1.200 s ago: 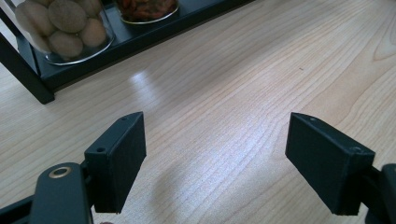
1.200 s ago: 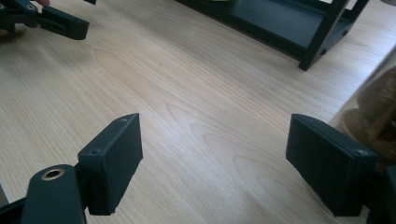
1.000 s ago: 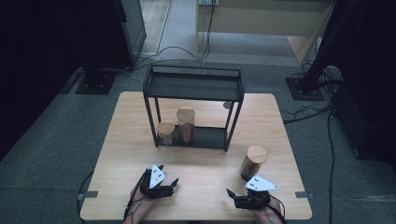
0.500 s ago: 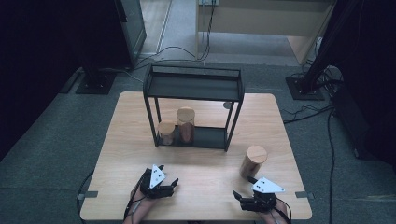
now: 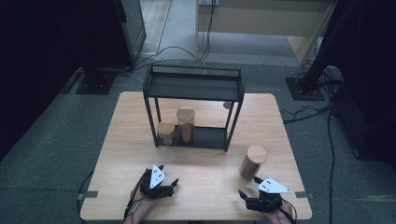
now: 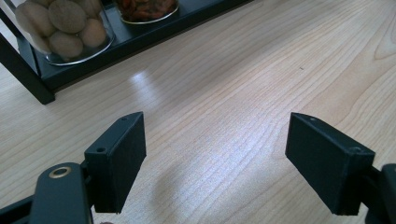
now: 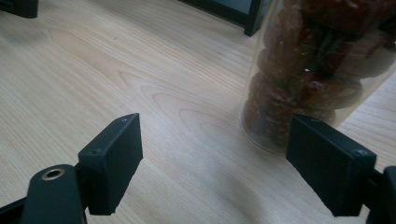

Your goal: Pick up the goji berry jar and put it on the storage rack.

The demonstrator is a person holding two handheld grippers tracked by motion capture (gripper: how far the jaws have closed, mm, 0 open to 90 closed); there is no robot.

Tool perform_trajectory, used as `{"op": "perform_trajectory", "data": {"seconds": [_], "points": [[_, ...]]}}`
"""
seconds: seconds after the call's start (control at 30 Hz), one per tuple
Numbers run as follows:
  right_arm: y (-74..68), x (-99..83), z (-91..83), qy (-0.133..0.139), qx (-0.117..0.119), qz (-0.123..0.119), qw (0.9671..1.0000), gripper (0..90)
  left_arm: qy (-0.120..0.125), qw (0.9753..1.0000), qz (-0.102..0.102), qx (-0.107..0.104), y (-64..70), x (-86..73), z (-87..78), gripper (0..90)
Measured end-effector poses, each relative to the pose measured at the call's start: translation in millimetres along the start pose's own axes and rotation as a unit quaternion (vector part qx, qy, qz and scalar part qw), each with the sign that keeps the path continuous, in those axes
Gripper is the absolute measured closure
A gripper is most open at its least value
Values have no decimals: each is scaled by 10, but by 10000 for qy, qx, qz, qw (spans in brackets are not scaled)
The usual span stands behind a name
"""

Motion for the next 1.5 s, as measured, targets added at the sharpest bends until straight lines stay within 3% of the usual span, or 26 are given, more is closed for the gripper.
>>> {"op": "perform_trajectory", "data": {"seconds": [0.23, 1.23, 1.5], "points": [[37, -5, 11, -43, -233, 20, 9997, 183, -7, 10000, -2, -11, -3, 2, 1, 202], [271, 49, 157, -2, -719, 213, 9972, 183, 1, 10000, 12, 0, -5, -3, -5, 201], [305, 71, 209, 17, -732, 220, 9971, 181, 3, 10000, 18, 2, -2, -4, -6, 202]]}}
Point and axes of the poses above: each handheld gripper's, and its own axes: z roughly forward along the jaws, x roughly out of its top, y roughly to its right, the point moved 7 cm from there along z, roughly forward along the jaws, and after that the axes turned 4 degrees about -z, right-handed, at the moved point
